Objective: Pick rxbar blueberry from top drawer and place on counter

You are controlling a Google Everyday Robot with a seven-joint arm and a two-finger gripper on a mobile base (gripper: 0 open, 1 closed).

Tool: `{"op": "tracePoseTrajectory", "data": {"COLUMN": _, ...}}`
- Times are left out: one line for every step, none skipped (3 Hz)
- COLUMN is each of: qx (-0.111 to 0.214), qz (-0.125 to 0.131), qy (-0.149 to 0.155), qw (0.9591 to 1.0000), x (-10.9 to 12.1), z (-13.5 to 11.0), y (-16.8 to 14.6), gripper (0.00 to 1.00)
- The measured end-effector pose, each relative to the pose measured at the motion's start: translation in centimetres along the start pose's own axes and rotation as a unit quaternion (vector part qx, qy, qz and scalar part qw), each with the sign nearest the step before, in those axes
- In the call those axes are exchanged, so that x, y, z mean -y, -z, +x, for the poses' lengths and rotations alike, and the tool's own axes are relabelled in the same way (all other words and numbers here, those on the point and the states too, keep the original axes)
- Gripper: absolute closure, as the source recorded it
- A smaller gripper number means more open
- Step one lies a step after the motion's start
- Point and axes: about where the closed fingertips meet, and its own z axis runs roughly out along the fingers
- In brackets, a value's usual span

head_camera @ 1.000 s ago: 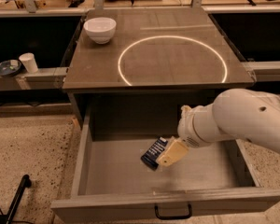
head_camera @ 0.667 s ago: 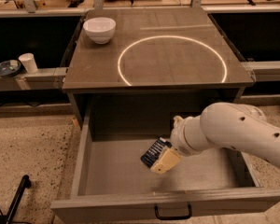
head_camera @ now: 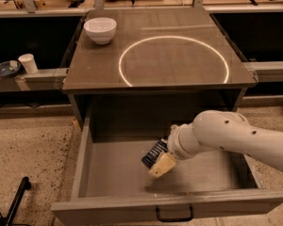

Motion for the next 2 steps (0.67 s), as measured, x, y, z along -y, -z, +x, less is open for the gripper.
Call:
{"op": "tracePoseTrajectory", "data": {"qx": -0.001, "qz": -0.014, "qy": -0.018, "qw": 0.9998, "x": 0.5, "z": 0.2, "y": -1.8, "gripper": 0.00}}
{"op": "tracePoseTrajectory", "data": {"qx": -0.002, "qz": -0.025, "qy": -0.036, "qw": 0.9990, "x": 0.7, "z": 0.3, "y": -3.1, "gripper": 0.00}}
